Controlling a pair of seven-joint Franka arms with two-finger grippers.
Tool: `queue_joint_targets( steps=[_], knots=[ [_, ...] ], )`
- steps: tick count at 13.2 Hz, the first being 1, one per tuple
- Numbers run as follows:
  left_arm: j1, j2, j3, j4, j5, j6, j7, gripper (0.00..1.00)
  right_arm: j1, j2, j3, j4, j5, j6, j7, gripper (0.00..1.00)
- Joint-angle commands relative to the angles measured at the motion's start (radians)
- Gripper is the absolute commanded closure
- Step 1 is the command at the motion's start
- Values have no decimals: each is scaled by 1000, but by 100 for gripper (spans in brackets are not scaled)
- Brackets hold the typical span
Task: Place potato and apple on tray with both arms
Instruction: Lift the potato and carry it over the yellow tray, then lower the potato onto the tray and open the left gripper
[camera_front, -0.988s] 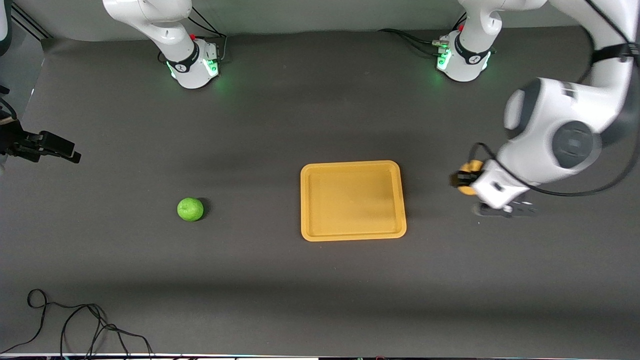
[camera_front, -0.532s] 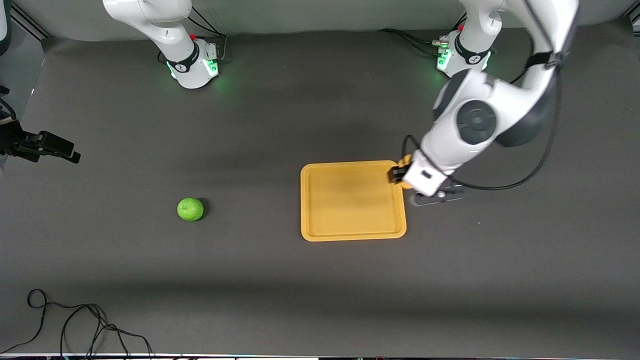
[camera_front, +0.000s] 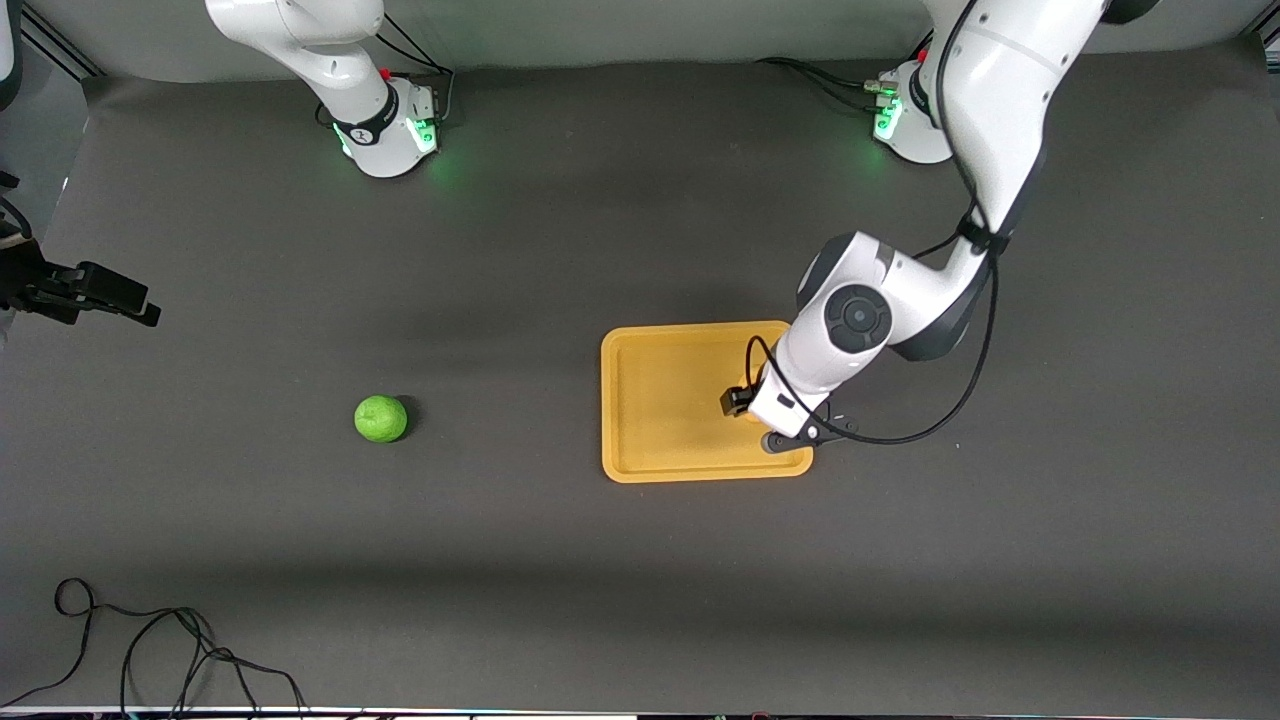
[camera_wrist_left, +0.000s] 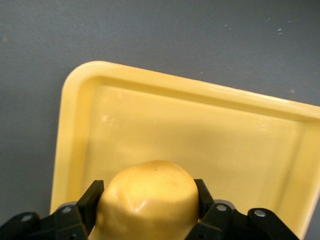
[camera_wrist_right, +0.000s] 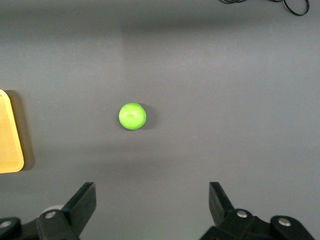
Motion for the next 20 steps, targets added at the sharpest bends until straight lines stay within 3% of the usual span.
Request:
queue_joint_targets(
  steps=[1,4,6,13,15,18,20],
  knots=[
    [-17,43,13,9,50,51,-31,62,1,-7,-2,-2,-6,2,-4,0],
    [-18,63,13,0,66,76,-37,61,1,-7,-2,-2,-6,2,-4,0],
    [-23,74,14,-2,77,89,-40,54,0,-7,-2,-3,-6,2,-5,0],
    [-20,65,15,-57,121,96,-37,54,0,-7,-3,-3,-6,2,-4,0],
    [-22,66,15,-57,127,105,-39,43,0,-7,-6,-3,-6,2,-4,0],
    [-25,66,15,-58,129,110,-39,1,0,-7,-8,-3,-5,1,-4,0],
    [-23,62,15,-57,127,99,-48,1,0,-7,-8,-3,-5,1,-4,0]
  ],
)
